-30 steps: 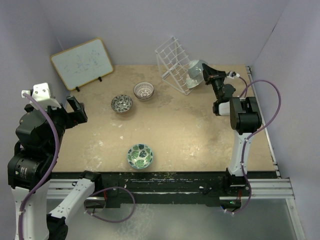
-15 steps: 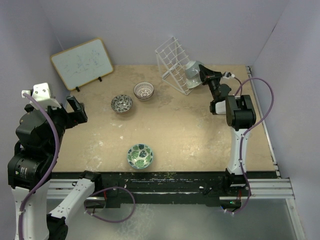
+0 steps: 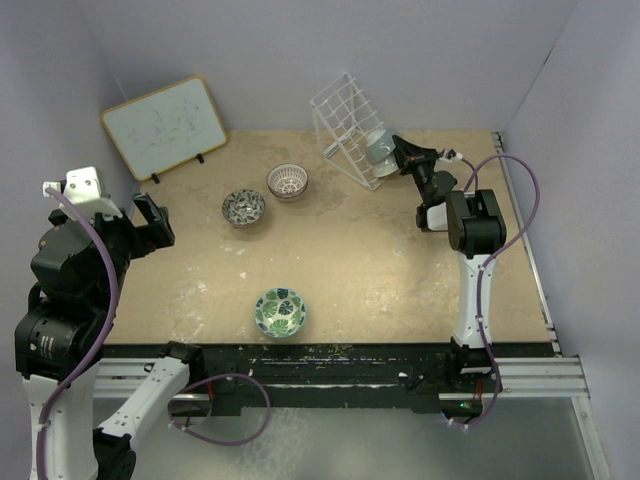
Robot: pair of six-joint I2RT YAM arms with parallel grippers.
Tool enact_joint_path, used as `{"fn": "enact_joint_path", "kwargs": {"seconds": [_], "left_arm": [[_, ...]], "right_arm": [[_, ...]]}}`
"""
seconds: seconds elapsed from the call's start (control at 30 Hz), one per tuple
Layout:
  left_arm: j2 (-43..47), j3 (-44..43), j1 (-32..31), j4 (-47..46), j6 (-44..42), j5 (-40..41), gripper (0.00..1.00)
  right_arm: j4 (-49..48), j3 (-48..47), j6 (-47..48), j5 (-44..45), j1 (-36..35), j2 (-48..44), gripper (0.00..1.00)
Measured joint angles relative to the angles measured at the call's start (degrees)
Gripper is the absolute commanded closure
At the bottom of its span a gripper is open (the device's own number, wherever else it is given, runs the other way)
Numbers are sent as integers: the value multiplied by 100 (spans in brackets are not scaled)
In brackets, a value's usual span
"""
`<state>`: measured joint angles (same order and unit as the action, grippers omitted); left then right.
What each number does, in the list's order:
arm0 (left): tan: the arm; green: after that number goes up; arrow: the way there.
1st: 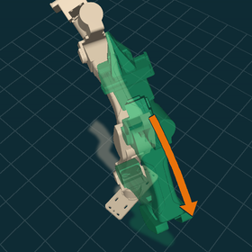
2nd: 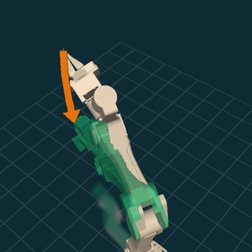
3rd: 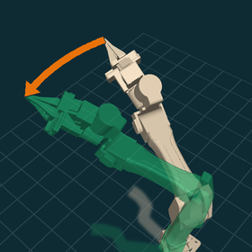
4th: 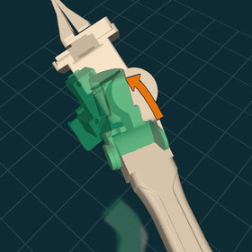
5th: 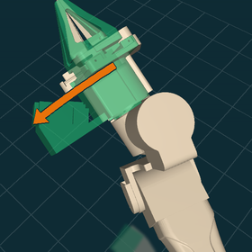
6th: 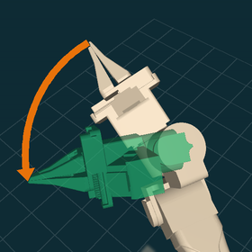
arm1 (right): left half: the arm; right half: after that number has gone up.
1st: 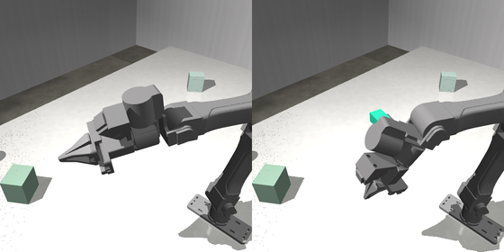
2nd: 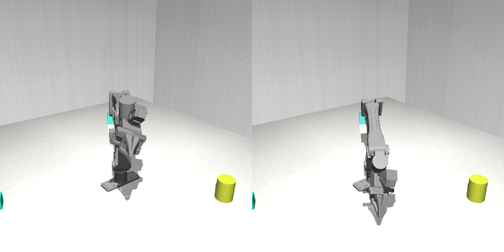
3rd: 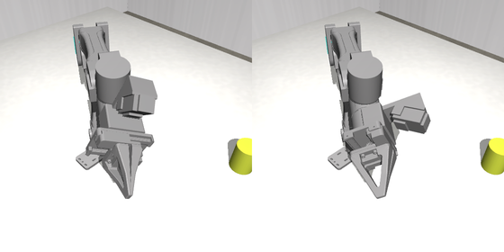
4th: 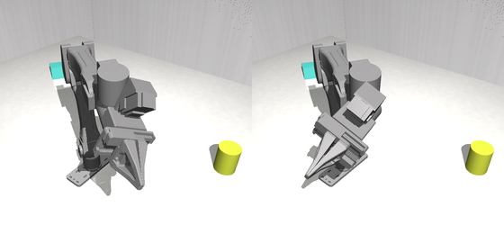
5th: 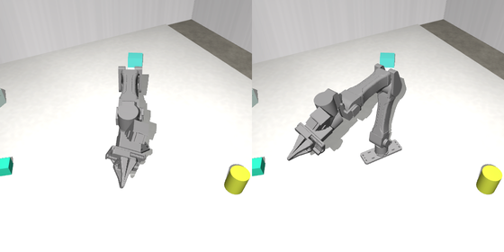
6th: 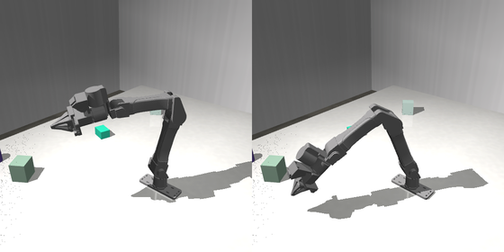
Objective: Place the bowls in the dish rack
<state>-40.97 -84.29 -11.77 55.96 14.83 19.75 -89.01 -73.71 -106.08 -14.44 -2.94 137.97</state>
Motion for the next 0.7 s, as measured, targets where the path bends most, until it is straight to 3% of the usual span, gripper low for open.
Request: {"fn": "enact_joint_path", "kwargs": {"seconds": [0.27,0.7], "left_arm": [[7,0,0,46,0,-2,1],[105,0,0,81,7,0,1]], "right_arm": [[-4,0,-26,-28,-2,13,69],[35,131,24,-208,-2,-122,61]]}}
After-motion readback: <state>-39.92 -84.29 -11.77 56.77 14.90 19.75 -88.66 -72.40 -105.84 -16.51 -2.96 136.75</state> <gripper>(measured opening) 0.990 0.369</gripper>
